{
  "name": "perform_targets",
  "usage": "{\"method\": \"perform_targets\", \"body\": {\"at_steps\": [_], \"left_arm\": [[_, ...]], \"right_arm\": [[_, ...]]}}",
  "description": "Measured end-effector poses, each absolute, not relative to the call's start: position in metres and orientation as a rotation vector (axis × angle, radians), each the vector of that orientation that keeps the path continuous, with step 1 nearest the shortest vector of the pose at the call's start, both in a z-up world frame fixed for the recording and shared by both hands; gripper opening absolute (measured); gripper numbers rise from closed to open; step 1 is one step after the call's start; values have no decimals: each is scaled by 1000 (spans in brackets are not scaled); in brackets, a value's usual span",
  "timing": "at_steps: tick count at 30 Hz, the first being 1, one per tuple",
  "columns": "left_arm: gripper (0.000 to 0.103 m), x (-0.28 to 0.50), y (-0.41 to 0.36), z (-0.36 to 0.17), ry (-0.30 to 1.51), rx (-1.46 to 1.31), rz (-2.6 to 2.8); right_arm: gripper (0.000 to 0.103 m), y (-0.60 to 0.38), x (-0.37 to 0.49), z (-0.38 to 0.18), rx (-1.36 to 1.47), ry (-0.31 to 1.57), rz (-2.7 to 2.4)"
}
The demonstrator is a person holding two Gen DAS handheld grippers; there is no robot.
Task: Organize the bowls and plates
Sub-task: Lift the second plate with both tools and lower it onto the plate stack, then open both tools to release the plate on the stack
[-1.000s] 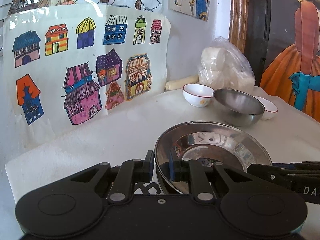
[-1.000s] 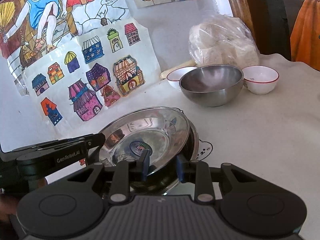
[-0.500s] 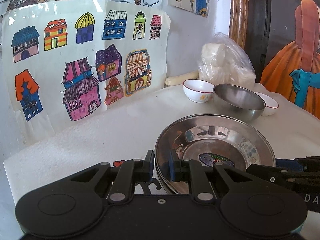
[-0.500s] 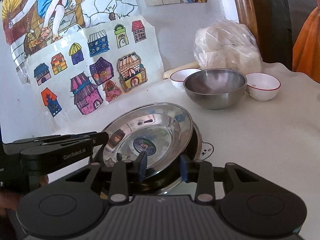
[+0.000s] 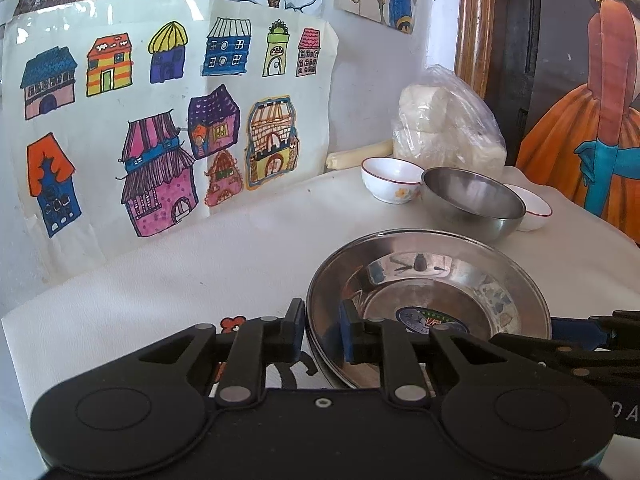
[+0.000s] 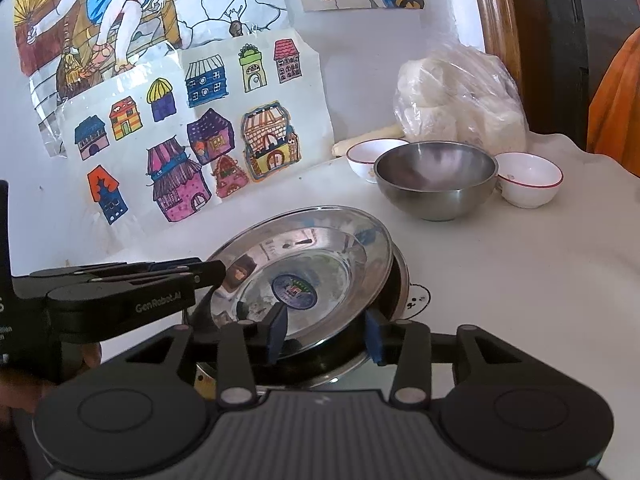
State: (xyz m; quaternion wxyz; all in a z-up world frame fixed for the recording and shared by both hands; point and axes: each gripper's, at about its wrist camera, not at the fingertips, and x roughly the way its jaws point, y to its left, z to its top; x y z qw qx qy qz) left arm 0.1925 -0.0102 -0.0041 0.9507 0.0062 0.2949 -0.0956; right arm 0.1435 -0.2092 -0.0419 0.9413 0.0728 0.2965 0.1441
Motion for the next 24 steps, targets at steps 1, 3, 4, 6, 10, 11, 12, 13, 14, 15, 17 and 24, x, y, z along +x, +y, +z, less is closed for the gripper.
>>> {"method": "perform_targets", "body": {"at_steps": [1,3,4,6,10,11,12,13,14,15,17,24], "left_arm": [[21,193,-10,-4,601,10,-196],[21,193,-9,-4,604,3,-198],[22,193,-8,-4,605,0,-199],[22,192,-8,-4,607,-7,-200],[24,191,-7,-4,609,-13,-199],[24,191,-7,-4,609,-13,-199],[24,191,-7,-4,609,-13,-198],[24,191,-7,-4,608,-14,-197],[24,190,-7,-4,608,-14,-195],[24,190,-7,-4,608,-14,-194],[24,190,-6,-4,609,-14,-188],[50,188,0,-4,612,-46,-163]], "right_arm": [[48,-209,143,-42,147,605,296],[50,-208,142,-41,144,605,299],[52,-208,142,-41,144,605,300],[54,-207,141,-40,141,605,303],[58,-207,140,-39,142,603,307],[58,-207,140,-38,141,602,307],[58,-207,139,-38,140,603,307],[58,-207,139,-38,138,603,308],[59,-207,139,-37,134,602,307],[62,-206,138,-37,129,601,304],[65,-204,138,-36,108,604,277],[77,-210,134,-31,103,573,254]]}}
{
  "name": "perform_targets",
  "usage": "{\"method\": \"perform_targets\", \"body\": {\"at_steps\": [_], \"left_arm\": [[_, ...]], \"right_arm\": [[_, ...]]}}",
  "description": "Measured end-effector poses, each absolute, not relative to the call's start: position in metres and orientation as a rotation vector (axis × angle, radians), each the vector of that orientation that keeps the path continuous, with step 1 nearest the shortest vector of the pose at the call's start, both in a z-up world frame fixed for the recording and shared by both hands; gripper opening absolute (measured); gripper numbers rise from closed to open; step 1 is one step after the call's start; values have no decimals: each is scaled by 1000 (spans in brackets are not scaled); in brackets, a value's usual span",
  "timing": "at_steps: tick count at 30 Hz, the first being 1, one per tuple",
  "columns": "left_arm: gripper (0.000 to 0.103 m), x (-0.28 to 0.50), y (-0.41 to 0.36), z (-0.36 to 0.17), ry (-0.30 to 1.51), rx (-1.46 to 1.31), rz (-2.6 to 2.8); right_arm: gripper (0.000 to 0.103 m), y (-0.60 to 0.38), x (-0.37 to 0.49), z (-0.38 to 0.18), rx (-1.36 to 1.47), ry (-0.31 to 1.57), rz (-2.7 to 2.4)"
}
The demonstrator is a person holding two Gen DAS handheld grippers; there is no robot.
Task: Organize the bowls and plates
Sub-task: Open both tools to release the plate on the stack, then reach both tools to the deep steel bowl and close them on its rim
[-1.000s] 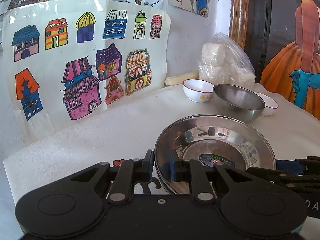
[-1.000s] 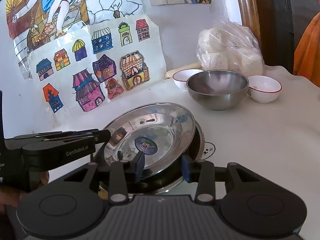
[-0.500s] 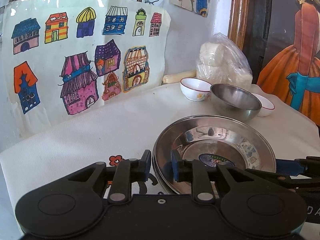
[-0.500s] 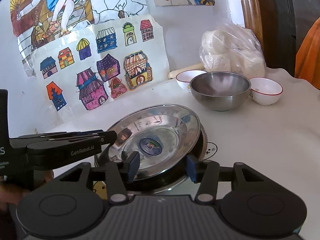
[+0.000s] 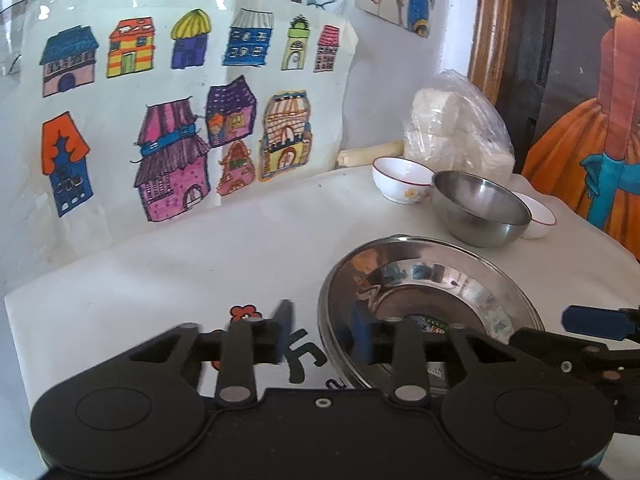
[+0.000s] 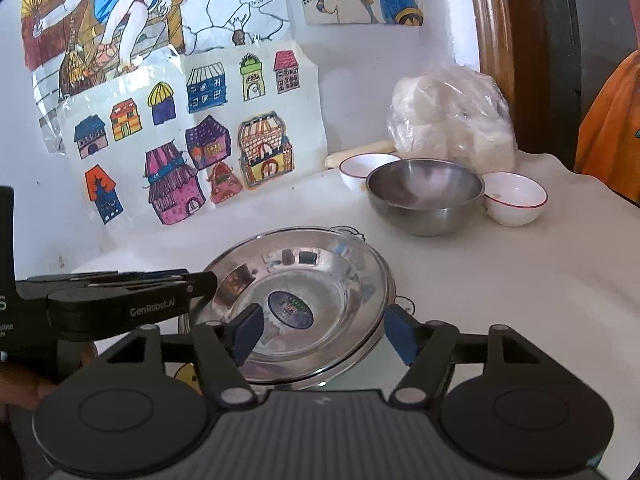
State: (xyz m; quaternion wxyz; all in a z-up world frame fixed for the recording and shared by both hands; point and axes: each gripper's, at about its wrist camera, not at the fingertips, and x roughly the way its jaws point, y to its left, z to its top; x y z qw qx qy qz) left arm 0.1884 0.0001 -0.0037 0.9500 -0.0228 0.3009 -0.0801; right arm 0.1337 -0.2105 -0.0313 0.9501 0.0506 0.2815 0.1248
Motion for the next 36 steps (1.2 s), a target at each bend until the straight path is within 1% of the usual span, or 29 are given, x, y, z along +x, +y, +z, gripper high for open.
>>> {"method": "perform_targets", "body": {"at_steps": [1,3,5,6,7,9,16,19,29,36], "left_arm": [[65,188,2,-3,609,-55,-153],[81,187,4,-1,596,-72,-135],[86,185,6,2,584,-78,-127],[93,185,6,4,578,-80,-125],[102,186,6,6,571,-83,-119],[102,186,5,9,550,-93,-107],[102,209,-16,30,539,-84,-157],[102,227,-35,38,543,-66,-203],[102,297,-95,32,649,-42,-257],[102,340,-106,14,755,-123,-242]], "right_arm": [[82,-212,133,-31,107,569,250],[88,-215,132,-31,123,564,241],[92,-217,132,-32,138,561,229],[95,-219,132,-32,146,559,223],[99,-222,131,-33,153,557,217],[103,-227,131,-34,169,548,202],[103,-264,127,-28,260,438,75],[103,-284,136,-24,283,424,20],[103,-320,183,-25,309,428,-40],[103,-333,225,-28,391,432,-50]]}}
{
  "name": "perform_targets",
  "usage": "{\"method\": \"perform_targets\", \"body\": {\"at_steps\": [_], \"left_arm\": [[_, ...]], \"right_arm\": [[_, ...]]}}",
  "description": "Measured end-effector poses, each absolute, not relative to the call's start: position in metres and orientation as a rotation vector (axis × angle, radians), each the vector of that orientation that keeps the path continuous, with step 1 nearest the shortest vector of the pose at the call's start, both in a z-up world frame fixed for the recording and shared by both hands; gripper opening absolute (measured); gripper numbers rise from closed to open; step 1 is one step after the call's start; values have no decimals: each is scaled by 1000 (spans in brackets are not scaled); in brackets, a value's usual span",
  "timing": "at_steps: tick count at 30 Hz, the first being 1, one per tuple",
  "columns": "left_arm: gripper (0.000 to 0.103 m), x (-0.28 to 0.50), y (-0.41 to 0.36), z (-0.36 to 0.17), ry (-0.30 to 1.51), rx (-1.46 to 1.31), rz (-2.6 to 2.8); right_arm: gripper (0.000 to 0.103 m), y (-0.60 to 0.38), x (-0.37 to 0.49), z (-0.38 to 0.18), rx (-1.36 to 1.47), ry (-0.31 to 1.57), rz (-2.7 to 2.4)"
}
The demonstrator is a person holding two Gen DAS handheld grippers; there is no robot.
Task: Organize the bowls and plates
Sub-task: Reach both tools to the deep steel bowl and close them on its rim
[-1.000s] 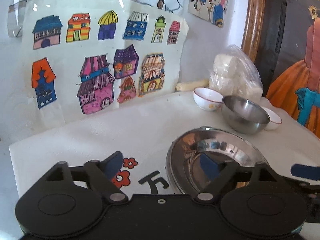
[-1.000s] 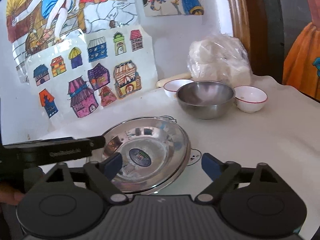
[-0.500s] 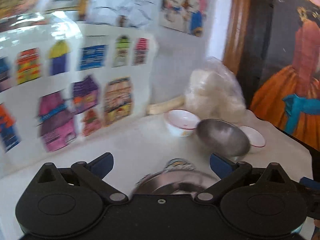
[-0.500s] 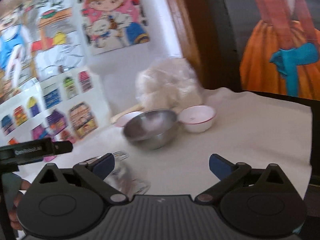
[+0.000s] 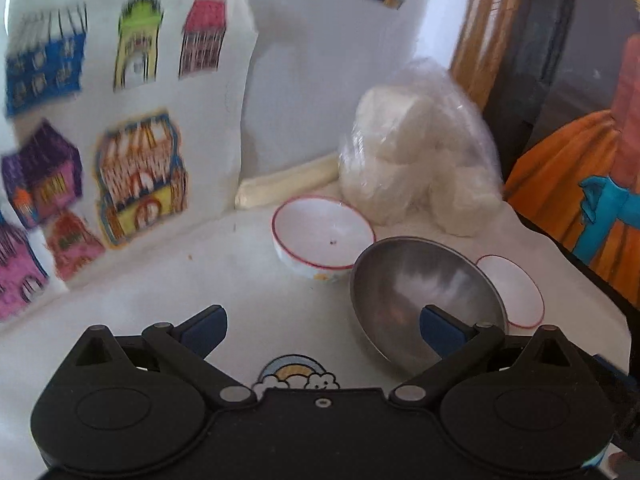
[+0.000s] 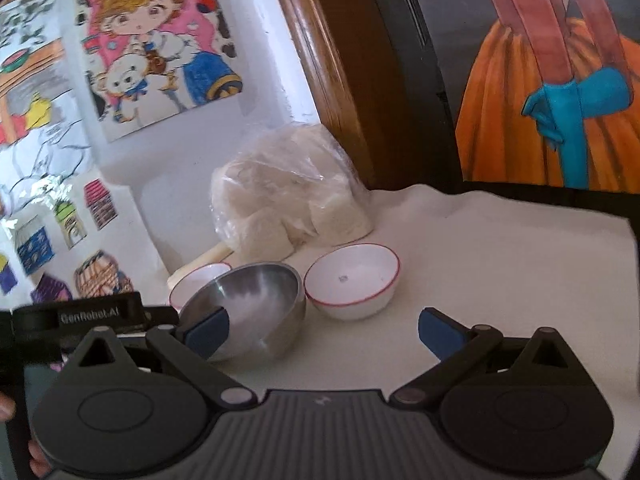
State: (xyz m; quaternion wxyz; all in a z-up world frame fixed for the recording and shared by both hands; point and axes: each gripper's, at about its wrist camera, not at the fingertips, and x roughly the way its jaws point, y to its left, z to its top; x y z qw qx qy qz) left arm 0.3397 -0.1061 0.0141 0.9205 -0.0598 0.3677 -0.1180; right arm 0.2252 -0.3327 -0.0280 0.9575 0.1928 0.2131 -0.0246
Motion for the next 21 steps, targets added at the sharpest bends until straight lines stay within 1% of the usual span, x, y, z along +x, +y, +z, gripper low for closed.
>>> {"method": "perform_targets", "body": {"at_steps": [6,9,10,12,14,17,19,20,21], "left_arm": [[102,361,-101,0,828,-244,-249],[96,363,-102,-2,833,-245,-262],[95,364,-103,-3,836,-244,-273],[95,364,-106,-5,835,-245,-291],[93,365,-108,-8,836,-235,-299],[86,367,-111,-10,845,-230,-305],[76,367,-112,-11,851,-234,-301],[73,367,-112,-12,853,-237,-305],[64,367,-112,-12,855,-239,-311]], "right_arm": [[102,-330,252,-41,459,470,-16],[97,-326,260,-46,461,491,9],[93,-325,261,-47,467,489,14],[90,-323,262,-48,467,486,18],[86,-322,264,-50,465,489,21],[78,-321,267,-53,471,501,32],[69,-321,269,-56,474,507,37],[67,-320,270,-57,477,511,42],[61,-320,271,-59,483,512,48]]}}
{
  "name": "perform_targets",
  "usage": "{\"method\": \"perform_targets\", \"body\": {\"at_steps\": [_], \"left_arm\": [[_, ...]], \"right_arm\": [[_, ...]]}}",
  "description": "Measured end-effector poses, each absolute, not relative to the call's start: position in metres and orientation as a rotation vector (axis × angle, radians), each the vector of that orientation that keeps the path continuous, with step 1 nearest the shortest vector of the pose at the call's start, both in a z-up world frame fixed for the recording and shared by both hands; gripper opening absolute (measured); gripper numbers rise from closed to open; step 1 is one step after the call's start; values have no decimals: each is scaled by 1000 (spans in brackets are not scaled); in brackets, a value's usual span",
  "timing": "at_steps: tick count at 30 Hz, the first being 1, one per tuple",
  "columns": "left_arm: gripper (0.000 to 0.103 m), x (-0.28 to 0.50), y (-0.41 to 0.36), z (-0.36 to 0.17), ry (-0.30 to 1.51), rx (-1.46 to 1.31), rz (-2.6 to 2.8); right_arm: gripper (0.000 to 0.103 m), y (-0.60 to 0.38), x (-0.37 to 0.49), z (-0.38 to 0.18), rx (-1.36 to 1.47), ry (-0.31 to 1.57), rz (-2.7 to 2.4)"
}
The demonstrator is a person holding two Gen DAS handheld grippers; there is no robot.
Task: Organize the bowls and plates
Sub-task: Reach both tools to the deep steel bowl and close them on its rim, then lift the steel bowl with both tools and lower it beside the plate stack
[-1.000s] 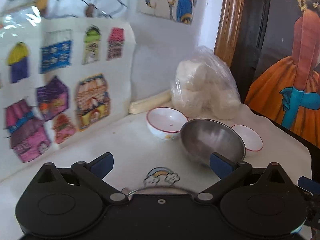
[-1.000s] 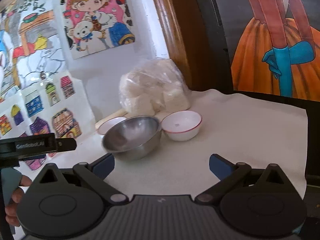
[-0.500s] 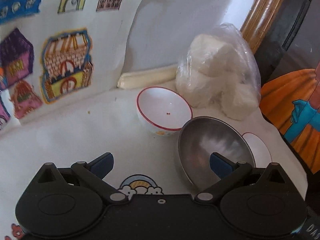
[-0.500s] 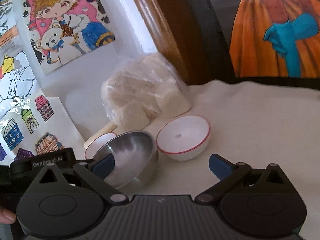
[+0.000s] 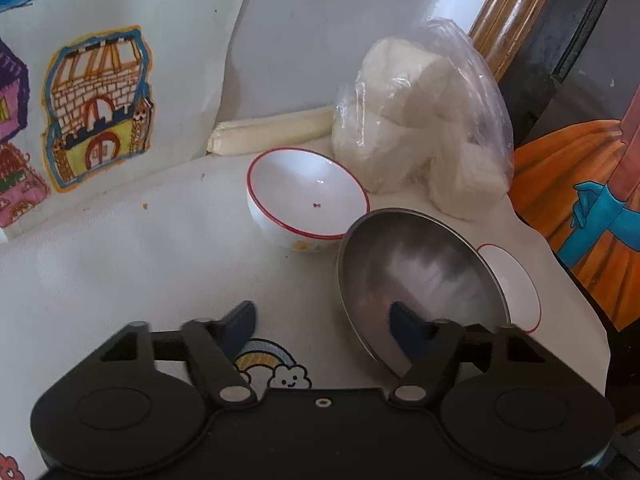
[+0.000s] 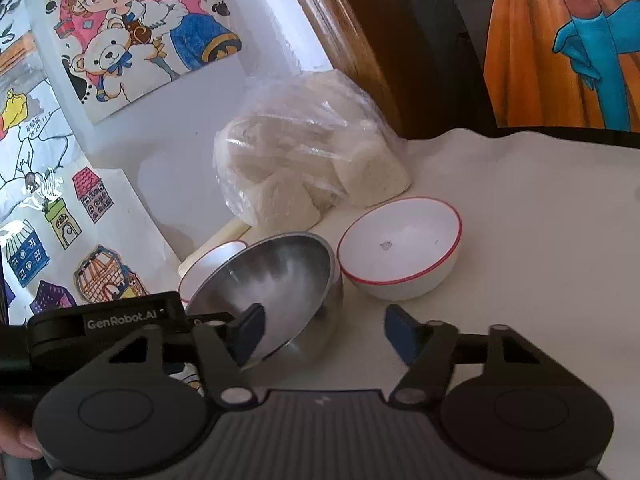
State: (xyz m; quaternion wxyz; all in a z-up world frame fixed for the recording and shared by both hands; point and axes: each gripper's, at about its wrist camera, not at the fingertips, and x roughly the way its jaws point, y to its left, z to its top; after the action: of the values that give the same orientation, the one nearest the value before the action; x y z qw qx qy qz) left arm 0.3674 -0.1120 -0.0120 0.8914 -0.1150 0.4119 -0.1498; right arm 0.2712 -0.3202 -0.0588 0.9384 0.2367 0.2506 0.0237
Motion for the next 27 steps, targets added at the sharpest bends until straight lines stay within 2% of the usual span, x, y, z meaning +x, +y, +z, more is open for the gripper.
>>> {"method": "perform_targets", "body": {"at_steps": [1,5,7,12,22,27], "left_arm": [[51,368,-112,-12,857,-242,-317],[36,367,-110,-13,854,-272,-349],[23,365,-113,-11,842,-267,-370],[19,355,-115,-5,826,-241,-371],[18,286,-92,39,648,-228,-409],[16,245,-76,46,633,-191,-410]], "right_arm": [[53,-320,272,-60,491,515,51],[41,-321,272,-62,513,509,83],[36,-319,272,-60,507,508,88],[28,-320,266,-58,513,504,70],[27,-316,210,-22,486,389,130],[27,-309,174,-10,445,390,202]]}}
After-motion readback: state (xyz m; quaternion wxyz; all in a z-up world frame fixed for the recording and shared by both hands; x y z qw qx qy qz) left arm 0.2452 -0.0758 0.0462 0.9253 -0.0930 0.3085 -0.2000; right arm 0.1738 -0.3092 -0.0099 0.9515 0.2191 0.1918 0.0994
